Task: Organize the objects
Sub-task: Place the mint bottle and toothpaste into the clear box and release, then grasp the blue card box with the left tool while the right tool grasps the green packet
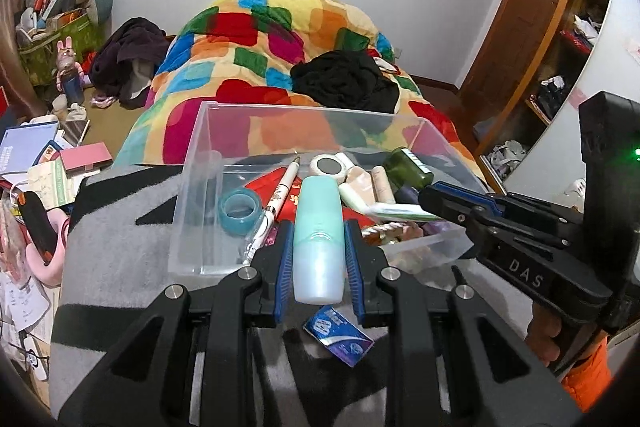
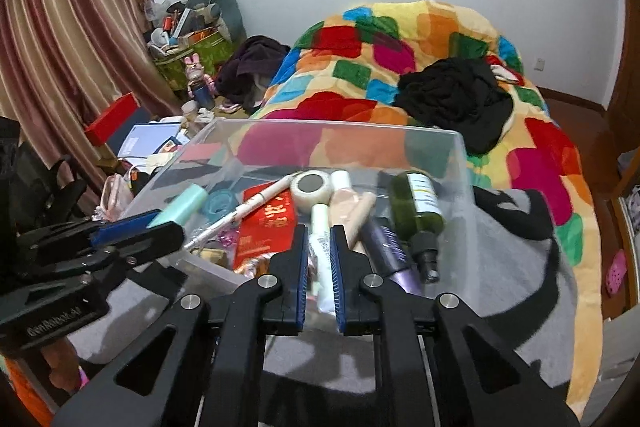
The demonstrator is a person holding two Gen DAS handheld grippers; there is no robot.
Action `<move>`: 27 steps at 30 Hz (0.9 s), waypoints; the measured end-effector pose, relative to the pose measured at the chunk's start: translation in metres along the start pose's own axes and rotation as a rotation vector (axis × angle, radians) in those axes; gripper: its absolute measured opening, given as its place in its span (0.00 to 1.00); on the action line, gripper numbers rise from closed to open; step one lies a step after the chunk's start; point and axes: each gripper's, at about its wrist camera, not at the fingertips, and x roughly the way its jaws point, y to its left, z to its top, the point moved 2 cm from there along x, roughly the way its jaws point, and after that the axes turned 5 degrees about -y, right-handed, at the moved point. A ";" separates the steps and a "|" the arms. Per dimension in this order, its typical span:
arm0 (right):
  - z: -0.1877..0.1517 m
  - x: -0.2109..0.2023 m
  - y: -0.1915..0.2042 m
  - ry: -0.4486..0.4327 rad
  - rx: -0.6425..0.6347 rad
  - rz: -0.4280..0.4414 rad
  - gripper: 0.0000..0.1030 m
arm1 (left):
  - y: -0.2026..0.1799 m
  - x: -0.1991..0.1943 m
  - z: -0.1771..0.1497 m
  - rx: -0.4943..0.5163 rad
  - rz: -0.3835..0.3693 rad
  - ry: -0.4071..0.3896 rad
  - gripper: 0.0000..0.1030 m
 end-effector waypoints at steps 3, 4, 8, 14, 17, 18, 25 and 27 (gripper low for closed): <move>-0.003 0.003 0.002 0.020 -0.008 0.002 0.10 | 0.001 0.001 0.001 -0.005 0.000 0.003 0.24; -0.004 0.004 0.002 0.024 -0.013 0.002 0.10 | 0.001 0.001 0.000 -0.004 0.001 0.003 0.24; -0.008 -0.005 0.004 0.012 -0.041 -0.017 0.14 | 0.000 -0.004 -0.001 0.004 0.004 -0.003 0.32; -0.012 -0.024 0.001 -0.012 -0.043 -0.003 0.24 | -0.005 -0.019 -0.007 0.024 0.013 -0.032 0.44; -0.015 -0.032 0.000 -0.018 -0.041 0.000 0.29 | -0.009 -0.025 -0.015 0.036 0.003 -0.033 0.51; -0.017 -0.035 -0.001 -0.019 -0.044 -0.001 0.30 | -0.010 -0.027 -0.018 0.041 -0.002 -0.028 0.53; -0.030 -0.047 -0.004 -0.016 -0.043 0.003 0.44 | -0.021 -0.004 -0.054 0.147 -0.043 0.108 0.68; -0.035 -0.046 -0.003 -0.006 -0.048 0.001 0.45 | -0.021 0.008 -0.061 0.158 -0.046 0.157 0.68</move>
